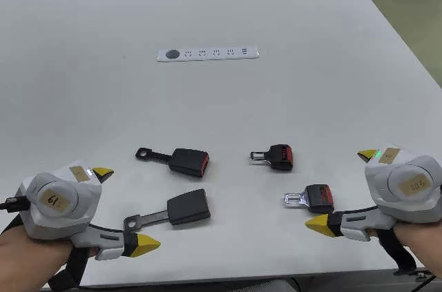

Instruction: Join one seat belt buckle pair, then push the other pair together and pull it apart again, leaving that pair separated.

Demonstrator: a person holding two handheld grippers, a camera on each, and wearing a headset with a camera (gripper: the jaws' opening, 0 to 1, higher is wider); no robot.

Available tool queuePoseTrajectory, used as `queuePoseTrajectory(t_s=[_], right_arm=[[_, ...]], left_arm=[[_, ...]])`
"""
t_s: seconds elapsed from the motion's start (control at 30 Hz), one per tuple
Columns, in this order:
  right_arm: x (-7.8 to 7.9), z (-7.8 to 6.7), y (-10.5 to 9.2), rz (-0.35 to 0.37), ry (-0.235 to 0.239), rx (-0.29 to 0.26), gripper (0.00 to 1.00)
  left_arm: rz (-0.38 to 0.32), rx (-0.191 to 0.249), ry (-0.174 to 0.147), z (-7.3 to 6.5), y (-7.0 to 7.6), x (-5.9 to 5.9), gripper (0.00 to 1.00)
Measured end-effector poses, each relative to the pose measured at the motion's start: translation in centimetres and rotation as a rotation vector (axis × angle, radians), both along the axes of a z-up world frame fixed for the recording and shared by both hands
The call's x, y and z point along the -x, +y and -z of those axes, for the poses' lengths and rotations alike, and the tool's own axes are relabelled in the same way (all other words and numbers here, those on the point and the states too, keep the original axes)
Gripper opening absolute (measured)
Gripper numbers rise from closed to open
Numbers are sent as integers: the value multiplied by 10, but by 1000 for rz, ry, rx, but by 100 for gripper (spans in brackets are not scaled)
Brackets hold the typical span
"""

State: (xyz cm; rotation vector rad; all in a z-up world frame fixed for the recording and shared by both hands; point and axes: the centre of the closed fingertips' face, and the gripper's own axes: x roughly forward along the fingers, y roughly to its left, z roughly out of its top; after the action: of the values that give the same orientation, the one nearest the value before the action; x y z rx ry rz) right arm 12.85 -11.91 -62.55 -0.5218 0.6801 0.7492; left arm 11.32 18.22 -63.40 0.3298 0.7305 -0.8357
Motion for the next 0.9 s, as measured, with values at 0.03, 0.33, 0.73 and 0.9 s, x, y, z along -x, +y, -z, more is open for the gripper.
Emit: queuePoseTrajectory(t_s=[0.03, 0.33, 0.73, 0.9], right_arm=[[0, 3, 1, -18, 12, 4, 74], [-4, 17, 5, -146, 67, 36, 59], [-7, 17, 14, -168, 78, 22, 59], [-5, 8, 6, -91, 73, 5, 80]], left_arm=[[-7, -4, 27, 4, 2, 1, 74], [122, -75, 20, 18, -9, 1, 66], [127, -56, 20, 17, -25, -5, 68], [76, -50, 11, 7, -10, 0, 82]])
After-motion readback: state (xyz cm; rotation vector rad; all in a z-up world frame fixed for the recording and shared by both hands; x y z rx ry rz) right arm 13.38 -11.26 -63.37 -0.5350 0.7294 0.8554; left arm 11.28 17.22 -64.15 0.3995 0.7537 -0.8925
